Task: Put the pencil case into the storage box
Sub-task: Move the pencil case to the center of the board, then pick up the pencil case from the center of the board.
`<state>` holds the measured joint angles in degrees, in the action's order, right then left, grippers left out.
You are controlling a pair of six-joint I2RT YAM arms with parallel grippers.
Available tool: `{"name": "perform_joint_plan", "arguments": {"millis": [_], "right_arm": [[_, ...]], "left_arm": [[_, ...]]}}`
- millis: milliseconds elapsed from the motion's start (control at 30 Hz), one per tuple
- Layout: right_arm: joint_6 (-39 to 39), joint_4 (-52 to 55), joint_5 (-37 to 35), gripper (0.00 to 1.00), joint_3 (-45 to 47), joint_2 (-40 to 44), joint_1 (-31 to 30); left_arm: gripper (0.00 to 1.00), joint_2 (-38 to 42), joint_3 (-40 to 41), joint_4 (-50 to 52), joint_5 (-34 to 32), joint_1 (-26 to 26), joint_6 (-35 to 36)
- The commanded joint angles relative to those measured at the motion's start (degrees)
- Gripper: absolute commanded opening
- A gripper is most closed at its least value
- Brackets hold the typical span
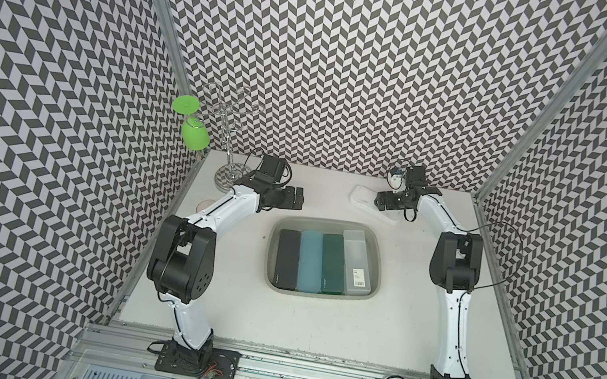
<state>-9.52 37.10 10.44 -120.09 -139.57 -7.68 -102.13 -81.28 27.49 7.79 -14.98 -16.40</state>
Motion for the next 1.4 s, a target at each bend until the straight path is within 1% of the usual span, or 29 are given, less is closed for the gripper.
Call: {"name": "perform_joint_plan", "arguments": {"millis": [0, 100, 200, 300, 367, 433, 500, 567, 633, 700, 767, 867, 900, 1000, 1267, 1367], "right_arm": [[-0.26, 6.07, -6.05, 0.92, 9.41, 5.83, 0.4], [0.31, 6.77, -10.0, 0.92, 20.44, 12.92, 0.6], [2.48, 6.58, -11.41, 0.92, 31.9, 21.21, 0.57], [5.1, 8.26, -12.63, 0.92, 41.32, 29.23, 0.6], [7.44, 9.91, -12.07, 0.93, 45.25, 34.04, 0.59], [9.06, 11.16, -12.28, 0.98, 47.8, 38.15, 0.61], [8.95, 11.81, -11.27, 1.0, 48.89, 41.38, 0.55], [7.25, 10.3, -9.73, 1.0, 49.43, 43.42, 0.29], [5.72, 8.93, -7.09, 1.0, 48.69, 43.49, 0.26], [4.89, 9.44, -5.43, 1.0, 46.43, 40.96, 0.04], [4.79, 10.04, -5.21, 1.0, 44.89, 38.52, -0.76], [5.51, 9.84, -6.65, 1.0, 44.67, 36.02, -2.44], [5.89, 9.89, -6.06, 1.0, 44.84, 35.34, -2.64], [7.33, 9.32, -5.19, 1.0, 46.4, 34.72, -3.49], [8.46, 6.58, -8.18, 1.0, 53.34, 33.65, -4.22], [8.64, 6.07, -8.04, 1.0, 54.5, 32.99, -4.25]], "left_arm": [[1.0, -0.12, -2.07, -0.2, 1.0, -0.22, -0.44], [1.0, -0.15, -1.79, 0.2, 0.88, -0.22, -0.45], [1.0, -0.16, -1.34, 0.27, 1.1, -0.22, -0.77], [1.0, -0.49, -1.6, 0.72, 1.5, -0.31, -1.0], [1.0, -0.62, -1.78, 0.99, 1.5, -0.44, -1.25], [0.99, -1.07, -1.99, 1.13, 1.52, -0.57, -1.35], [1.0, -1.62, -2.66, 1.66, 1.94, -0.74, -1.61], [1.0, -1.98, -3.46, 2.43, 2.14, -0.97, -1.61], [0.99, -2.05, -4.04, 2.99, 2.14, -1.18, -1.57], [0.99, -2.03, -4.7, 3.81, 2.08, -1.36, -1.62], [1.0, -1.98, -5.36, 4.8, 1.87, -1.38, -1.62], [1.0, -1.68, -5.23, 5.59, 1.11, -1.44, -1.61], [0.99, -1.61, -5.08, 5.88, 0.87, -1.45, -1.46], [1.0, -1.39, -4.32, 6.18, 0.48, -1.43, -1.49], [1.0, -1.91, -3.49, 6.08, 0.37, -1.41, -0.97], [1.0, -2.29, -4.21, 6.34, 0.25, -1.43, -0.91]]}}
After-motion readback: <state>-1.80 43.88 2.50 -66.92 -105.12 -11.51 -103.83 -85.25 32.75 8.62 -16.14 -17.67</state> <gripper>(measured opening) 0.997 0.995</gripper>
